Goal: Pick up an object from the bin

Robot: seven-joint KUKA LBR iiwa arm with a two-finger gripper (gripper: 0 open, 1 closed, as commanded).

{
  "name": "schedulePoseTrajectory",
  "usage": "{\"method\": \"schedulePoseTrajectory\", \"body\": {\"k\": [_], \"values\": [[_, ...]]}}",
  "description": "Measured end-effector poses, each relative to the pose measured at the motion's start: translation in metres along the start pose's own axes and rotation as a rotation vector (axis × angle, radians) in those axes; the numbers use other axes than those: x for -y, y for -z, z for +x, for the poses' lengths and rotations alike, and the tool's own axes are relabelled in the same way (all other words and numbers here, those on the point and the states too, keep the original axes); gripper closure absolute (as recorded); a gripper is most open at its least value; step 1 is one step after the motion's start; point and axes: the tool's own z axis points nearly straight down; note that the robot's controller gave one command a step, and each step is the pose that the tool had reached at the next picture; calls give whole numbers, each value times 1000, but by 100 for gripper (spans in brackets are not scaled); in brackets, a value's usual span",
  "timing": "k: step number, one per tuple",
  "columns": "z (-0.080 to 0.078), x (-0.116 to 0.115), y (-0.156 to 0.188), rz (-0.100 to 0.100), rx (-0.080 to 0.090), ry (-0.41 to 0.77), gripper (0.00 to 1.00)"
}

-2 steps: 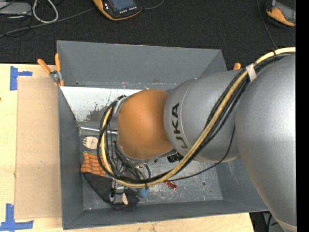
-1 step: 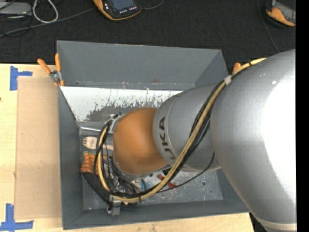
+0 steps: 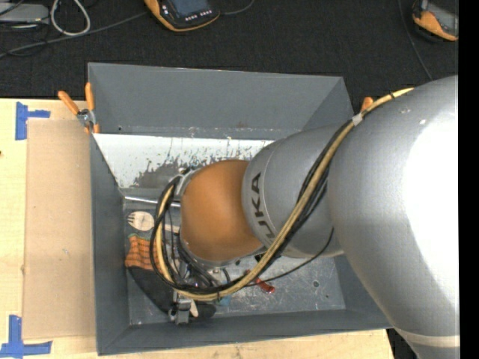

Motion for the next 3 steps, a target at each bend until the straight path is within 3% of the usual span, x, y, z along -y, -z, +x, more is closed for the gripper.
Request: {"method": "schedulePoseTrajectory", "body": {"k": [1, 2, 3], "values": [[-11, 21, -25, 2, -13, -13, 0], [0, 17, -30, 0, -3, -68, 0], [-8, 30, -32, 1, -11, -92, 100]]}}
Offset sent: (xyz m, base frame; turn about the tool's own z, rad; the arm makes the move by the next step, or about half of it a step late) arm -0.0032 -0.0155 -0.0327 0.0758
